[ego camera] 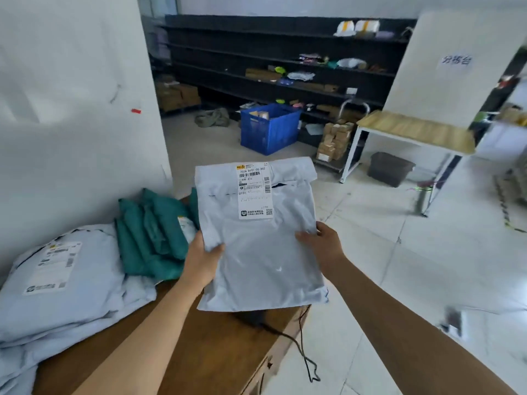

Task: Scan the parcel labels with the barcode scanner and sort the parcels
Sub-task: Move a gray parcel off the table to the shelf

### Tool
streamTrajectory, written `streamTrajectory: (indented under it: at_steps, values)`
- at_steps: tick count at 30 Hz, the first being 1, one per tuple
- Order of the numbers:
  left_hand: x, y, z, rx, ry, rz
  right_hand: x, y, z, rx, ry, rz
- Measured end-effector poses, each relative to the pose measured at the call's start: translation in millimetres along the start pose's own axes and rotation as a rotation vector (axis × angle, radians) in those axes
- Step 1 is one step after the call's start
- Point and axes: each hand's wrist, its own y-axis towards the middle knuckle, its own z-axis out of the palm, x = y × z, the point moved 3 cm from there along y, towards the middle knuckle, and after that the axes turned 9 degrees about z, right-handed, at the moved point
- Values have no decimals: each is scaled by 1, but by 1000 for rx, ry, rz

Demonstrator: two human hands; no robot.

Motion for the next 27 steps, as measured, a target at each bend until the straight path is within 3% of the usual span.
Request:
streamTrajectory:
  at_steps: [8, 14, 20, 27]
  values:
    - [-97, 64, 242, 248, -21, 274, 46, 75, -225, -197, 154, -85]
    - [-152, 111, 402, 318, -73, 326, 90, 153, -370, -293, 191, -137]
    - [-169, 187, 488, 290, -33, 297, 124, 244, -431, -291, 203, -165]
    - [-157, 318, 551, 188, -63, 309, 195, 394, -438, -241, 165, -250]
